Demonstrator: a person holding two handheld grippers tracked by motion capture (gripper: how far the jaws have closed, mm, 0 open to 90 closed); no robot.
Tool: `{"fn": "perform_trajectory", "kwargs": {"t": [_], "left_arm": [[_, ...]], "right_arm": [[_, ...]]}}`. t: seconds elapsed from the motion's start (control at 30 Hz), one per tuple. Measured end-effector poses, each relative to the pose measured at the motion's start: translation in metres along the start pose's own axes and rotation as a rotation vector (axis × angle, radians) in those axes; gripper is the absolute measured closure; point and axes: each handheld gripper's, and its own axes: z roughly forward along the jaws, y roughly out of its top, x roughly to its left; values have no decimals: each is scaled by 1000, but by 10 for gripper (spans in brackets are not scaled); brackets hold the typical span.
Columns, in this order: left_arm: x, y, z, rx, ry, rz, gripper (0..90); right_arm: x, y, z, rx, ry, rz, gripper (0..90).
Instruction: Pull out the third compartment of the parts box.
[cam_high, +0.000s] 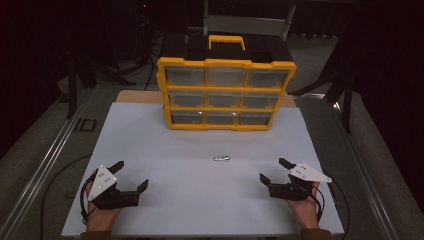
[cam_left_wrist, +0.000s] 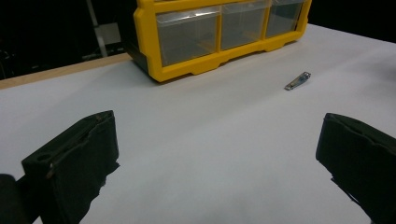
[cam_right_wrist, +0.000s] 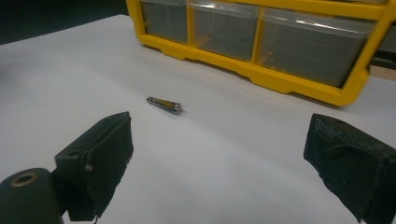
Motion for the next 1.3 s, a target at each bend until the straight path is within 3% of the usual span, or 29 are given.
{"fn": "perform_trajectory", "kwargs": {"t": [0.1, 0.27, 0.3, 0.33, 0.4, 0.43, 0.47, 0.5, 0.57, 0.67, 0.7, 0.73, 1.3], "left_arm": [[-1, 0, 1, 4, -1, 6, 4], [-2, 0, 2, 7, -3, 8, 3], [-2, 0, 2, 6, -3, 10, 4], [-2, 0, 2, 5, -4, 8, 4], [-2, 0, 2, 6, -4, 10, 4], [-2, 0, 2, 6, -4, 10, 3], [-3, 0, 2, 6, -5, 12, 3], [-3, 1, 2, 7, -4, 12, 3], [-3, 1, 2, 7, -3, 16, 3], [-3, 1, 2, 7, -2, 16, 4], [-3, 1, 2, 7, -1, 16, 4], [-3, 1, 2, 7, -2, 16, 3], [-3, 1, 1, 7, 0, 15, 3]], "right_arm": [[-2, 11, 4, 5, 18, -18, 79], [-8, 27, 8, 16, 10, -84, 78], [-10, 37, 10, 29, 2, -132, 79], [-10, 37, 10, 29, 2, -132, 79], [-13, 52, 15, 43, -3, -204, 79], [-13, 52, 15, 43, -3, -204, 79], [-15, 63, 19, 61, -9, -257, 79], [-15, 63, 19, 61, -9, -257, 79], [-18, 74, 24, 89, -26, -328, 79], [-19, 79, 28, 101, -34, -362, 79], [-20, 82, 30, 111, -45, -388, 79], [-23, 89, 35, 124, -65, -454, 79], [-23, 132, 65, 220, -204, -836, 80]]}}
